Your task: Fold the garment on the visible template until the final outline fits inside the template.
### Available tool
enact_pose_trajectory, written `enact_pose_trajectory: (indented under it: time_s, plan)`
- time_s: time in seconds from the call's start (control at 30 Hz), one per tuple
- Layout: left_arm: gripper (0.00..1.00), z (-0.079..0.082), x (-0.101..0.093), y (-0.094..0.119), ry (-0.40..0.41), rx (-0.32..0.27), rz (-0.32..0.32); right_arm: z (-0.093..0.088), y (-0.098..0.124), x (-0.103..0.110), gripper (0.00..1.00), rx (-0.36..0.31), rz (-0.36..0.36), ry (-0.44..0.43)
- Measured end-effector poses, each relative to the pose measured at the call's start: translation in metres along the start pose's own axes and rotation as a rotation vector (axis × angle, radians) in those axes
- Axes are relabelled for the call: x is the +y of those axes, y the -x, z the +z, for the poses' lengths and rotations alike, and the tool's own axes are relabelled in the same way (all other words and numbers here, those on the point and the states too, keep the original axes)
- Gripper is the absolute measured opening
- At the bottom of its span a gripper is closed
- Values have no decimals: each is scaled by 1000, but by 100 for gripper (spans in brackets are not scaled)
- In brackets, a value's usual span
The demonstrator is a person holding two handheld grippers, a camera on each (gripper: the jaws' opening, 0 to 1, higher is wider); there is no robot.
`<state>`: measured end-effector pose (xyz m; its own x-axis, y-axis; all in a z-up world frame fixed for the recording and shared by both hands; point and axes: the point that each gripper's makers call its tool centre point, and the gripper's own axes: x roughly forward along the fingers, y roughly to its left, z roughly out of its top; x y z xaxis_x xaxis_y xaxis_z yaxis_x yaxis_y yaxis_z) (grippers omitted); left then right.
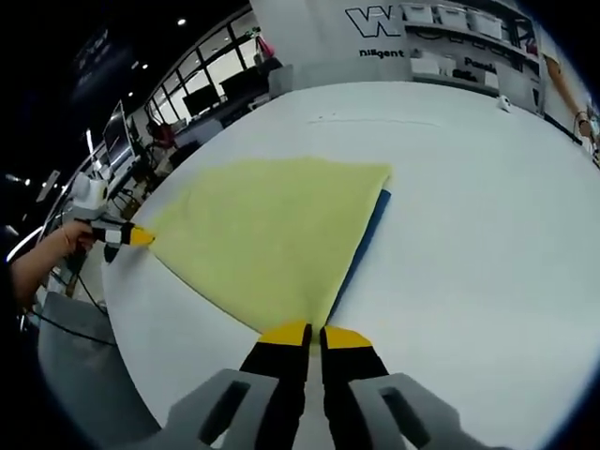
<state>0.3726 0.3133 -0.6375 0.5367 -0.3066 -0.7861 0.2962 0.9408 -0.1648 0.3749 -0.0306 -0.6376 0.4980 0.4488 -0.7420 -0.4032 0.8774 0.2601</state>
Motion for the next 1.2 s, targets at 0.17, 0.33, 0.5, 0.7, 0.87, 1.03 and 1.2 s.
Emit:
enact_pose_trajectory:
  time_s: [0.17,0.33,0.5,0.7,0.87,1.03,1.2]
  plan:
    - [13,1,-1,1,14,-10,3,0,1,-2,2,-4,-17,-2]
    - [38,6,-7,4,54,-32,-6,9,6,0,23,-60,-20,-8]
    - [52,12,-17,11,60,-68,-27,17,10,6,47,-85,-21,17]
    - [78,17,-23,23,42,-110,-24,29,18,20,71,-129,-17,11]
    - [80,16,-26,34,48,-125,-28,30,24,29,81,-135,-19,13]
    - [88,16,-32,49,44,-157,-24,26,32,36,91,-130,-42,26]
    - [97,18,-28,59,53,-190,-5,19,41,49,96,-123,-29,28]
